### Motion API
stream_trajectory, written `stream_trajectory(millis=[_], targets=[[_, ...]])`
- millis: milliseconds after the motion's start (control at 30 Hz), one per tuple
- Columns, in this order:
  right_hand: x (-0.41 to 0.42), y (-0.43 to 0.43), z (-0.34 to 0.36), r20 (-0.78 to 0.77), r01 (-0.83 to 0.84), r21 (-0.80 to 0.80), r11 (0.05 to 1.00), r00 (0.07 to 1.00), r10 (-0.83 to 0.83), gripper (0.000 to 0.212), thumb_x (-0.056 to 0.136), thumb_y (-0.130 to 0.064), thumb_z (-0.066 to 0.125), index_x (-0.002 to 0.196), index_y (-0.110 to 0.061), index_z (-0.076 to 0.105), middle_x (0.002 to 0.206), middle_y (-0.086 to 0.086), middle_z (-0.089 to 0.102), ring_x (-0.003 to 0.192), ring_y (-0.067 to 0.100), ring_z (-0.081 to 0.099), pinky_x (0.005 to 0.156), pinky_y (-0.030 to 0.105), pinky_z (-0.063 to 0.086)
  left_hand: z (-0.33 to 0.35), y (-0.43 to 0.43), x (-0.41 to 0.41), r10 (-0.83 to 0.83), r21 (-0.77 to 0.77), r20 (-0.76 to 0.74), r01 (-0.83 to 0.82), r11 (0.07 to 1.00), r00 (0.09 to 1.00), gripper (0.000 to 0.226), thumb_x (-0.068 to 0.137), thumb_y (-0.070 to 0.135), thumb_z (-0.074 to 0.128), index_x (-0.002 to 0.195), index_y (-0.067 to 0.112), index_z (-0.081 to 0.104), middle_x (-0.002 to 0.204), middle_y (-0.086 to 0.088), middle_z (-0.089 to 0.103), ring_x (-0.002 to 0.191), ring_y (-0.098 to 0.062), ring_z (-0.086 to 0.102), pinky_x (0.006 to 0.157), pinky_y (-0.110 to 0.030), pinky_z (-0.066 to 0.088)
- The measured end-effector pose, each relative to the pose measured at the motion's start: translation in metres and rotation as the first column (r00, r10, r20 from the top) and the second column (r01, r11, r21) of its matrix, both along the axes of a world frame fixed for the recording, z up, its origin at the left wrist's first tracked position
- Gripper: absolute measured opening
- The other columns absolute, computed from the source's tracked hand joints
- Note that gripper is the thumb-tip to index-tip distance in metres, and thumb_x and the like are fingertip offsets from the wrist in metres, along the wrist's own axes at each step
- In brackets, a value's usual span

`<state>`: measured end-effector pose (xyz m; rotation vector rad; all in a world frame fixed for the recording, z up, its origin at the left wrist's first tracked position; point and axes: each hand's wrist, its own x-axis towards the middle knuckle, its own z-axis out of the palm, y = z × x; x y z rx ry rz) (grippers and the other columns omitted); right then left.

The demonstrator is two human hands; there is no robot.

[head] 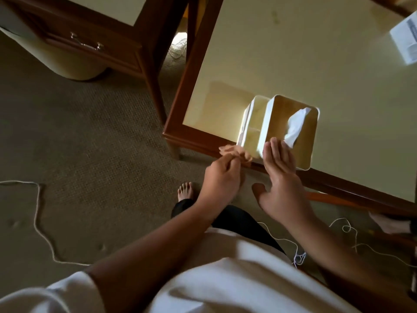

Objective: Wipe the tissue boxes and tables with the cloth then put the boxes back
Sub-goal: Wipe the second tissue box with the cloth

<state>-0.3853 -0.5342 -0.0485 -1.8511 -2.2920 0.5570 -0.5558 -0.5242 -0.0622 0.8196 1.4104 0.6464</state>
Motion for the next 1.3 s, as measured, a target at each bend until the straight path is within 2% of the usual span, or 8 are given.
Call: stream_trajectory(millis=[167, 367, 467, 600, 733, 900, 1133, 1300], targets=[[-0.003, -0.002, -0.002, -0.022, 0.049, 0.072, 0.996, 0.999, -0.047, 0.088, 0.083, -0.007, 0.074, 0.16, -0.001, 0.03, 0.169, 0.017, 0.022, 0.16, 0.029, 0.007, 0.126, 0.056, 0.023, -0.007, -0.01, -0.024, 0.255, -0.251, 0.275, -0.187, 0.95, 0.927, 0.038, 0.11, 0.033, 0.046, 0.109, 0.007, 0.074, 0.099, -0.017, 0.072, 0.089, -0.037, 0.07, 0.072, -0.05, 0.06], [-0.009, -0.006, -0.006, -0.103, 0.195, 0.311, 0.93, 0.98, -0.171, 0.044, 0.099, -0.018, 0.073, 0.135, 0.004, 0.063, 0.15, 0.016, 0.055, 0.147, 0.025, 0.042, 0.109, 0.053, 0.05, -0.014, 0.005, -0.063, 0.369, -0.135, 0.243, -0.346, 0.929, 0.897, 0.049, 0.106, 0.041, 0.042, 0.121, 0.004, 0.071, 0.122, -0.026, 0.068, 0.12, -0.039, 0.064, 0.109, -0.065, 0.044], [0.003, -0.004, -0.005, -0.113, 0.194, 0.34, 0.92, 0.98, -0.165, 0.029, 0.101, -0.013, 0.069, 0.123, 0.005, 0.07, 0.14, 0.015, 0.064, 0.137, 0.029, 0.056, 0.101, 0.047, 0.058, -0.008, 0.014, -0.064, 0.347, -0.088, 0.271, -0.336, 0.938, 0.898, 0.048, 0.111, 0.041, 0.038, 0.125, 0.011, 0.072, 0.126, -0.025, 0.066, 0.124, -0.041, 0.061, 0.108, -0.063, 0.047], [0.011, -0.004, -0.004, -0.078, 0.178, 0.391, 0.903, 0.984, -0.159, 0.024, 0.098, 0.005, 0.062, 0.121, 0.008, 0.067, 0.138, 0.017, 0.064, 0.137, 0.03, 0.057, 0.106, 0.038, 0.054, -0.002, 0.028, -0.043, 0.315, -0.054, 0.307, -0.314, 0.948, 0.898, 0.029, 0.103, 0.045, 0.061, 0.119, 0.024, 0.071, 0.113, -0.011, 0.072, 0.103, -0.028, 0.068, 0.101, -0.062, 0.053], [0.005, 0.0, 0.005, -0.076, 0.247, 0.323, 0.914, 0.969, -0.235, 0.056, 0.083, 0.023, 0.049, 0.136, 0.006, 0.058, 0.142, 0.02, 0.056, 0.142, 0.033, 0.049, 0.118, 0.041, 0.043, -0.005, 0.044, -0.026, 0.324, -0.015, 0.297, -0.336, 0.942, 0.898, 0.016, 0.103, 0.036, 0.063, 0.113, 0.025, 0.069, 0.097, 0.001, 0.071, 0.09, -0.017, 0.067, 0.084, -0.044, 0.058], [-0.012, 0.011, 0.0, 0.162, 0.12, 0.232, 0.965, 0.974, -0.16, 0.079, 0.088, -0.005, 0.066, 0.157, 0.007, 0.03, 0.167, 0.021, 0.026, 0.156, 0.038, 0.022, 0.126, 0.053, 0.025, -0.011, 0.054, -0.019, 0.278, 0.047, 0.254, -0.299, 0.953, 0.926, 0.017, 0.102, 0.04, 0.061, 0.108, 0.025, 0.066, 0.099, -0.001, 0.07, 0.089, -0.016, 0.065, 0.086, -0.044, 0.056], [-0.001, -0.004, -0.006, -0.109, 0.125, 0.327, 0.937, 0.99, -0.094, 0.027, 0.094, 0.0, 0.062, 0.118, 0.01, 0.062, 0.143, 0.022, 0.054, 0.143, 0.037, 0.046, 0.11, 0.058, 0.046, -0.026, 0.03, -0.018, 0.164, 0.035, 0.273, -0.18, 0.983, 0.948, 0.019, 0.098, 0.049, 0.062, 0.098, 0.029, 0.064, 0.097, -0.007, 0.07, 0.091, -0.027, 0.068, 0.088, -0.048, 0.057], [0.001, -0.002, -0.008, -0.068, 0.061, 0.328, 0.943, 0.997, -0.041, 0.049, 0.093, -0.006, 0.063, 0.14, 0.007, 0.057, 0.151, 0.021, 0.051, 0.145, 0.039, 0.044, 0.114, 0.06, 0.039, -0.029, 0.023, -0.011, 0.095, 0.009, 0.366, -0.106, 0.994, 0.926, 0.027, 0.099, 0.058, 0.053, 0.104, 0.033, 0.063, 0.1, 0.008, 0.068, 0.101, -0.015, 0.066, 0.103, -0.054, 0.053]])
